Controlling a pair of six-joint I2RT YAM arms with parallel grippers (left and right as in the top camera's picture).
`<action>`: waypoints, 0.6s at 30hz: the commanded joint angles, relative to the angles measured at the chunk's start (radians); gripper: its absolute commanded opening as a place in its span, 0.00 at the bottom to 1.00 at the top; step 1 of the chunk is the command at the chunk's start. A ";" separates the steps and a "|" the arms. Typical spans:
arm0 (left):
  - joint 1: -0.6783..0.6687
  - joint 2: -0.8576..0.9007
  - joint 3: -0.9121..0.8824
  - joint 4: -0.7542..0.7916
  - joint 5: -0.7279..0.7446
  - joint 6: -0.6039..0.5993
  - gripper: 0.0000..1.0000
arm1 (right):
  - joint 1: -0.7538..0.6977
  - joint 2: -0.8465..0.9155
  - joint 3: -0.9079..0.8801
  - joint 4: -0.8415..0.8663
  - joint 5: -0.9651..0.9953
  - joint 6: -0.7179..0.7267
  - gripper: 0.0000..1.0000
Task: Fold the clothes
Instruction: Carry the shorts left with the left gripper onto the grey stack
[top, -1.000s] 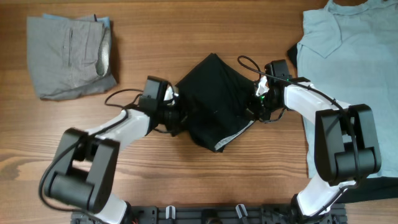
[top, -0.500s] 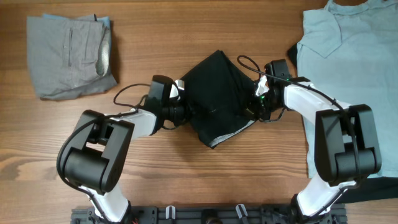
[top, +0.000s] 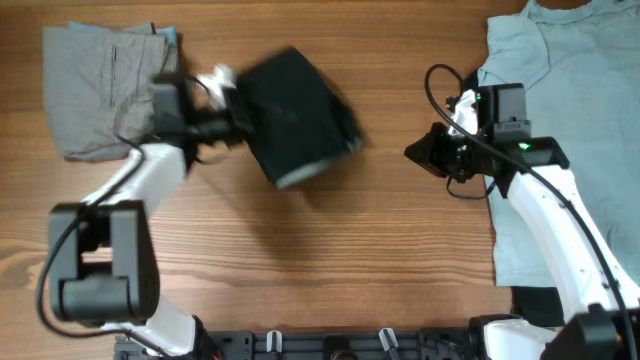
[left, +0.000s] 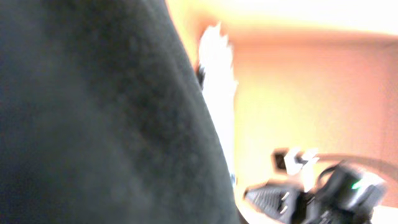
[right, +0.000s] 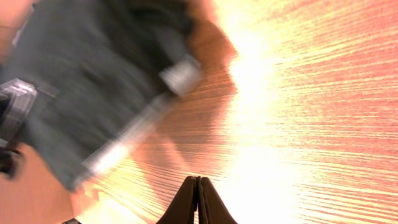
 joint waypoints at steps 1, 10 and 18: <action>0.137 -0.051 0.178 0.035 0.051 0.009 0.04 | 0.002 -0.022 0.007 -0.007 0.013 -0.003 0.04; 0.383 -0.033 0.288 0.047 -0.241 0.009 0.04 | 0.002 -0.020 0.007 -0.023 0.013 -0.003 0.04; 0.504 0.116 0.288 -0.043 -0.404 0.009 0.12 | 0.002 -0.020 0.007 -0.031 0.013 0.023 0.04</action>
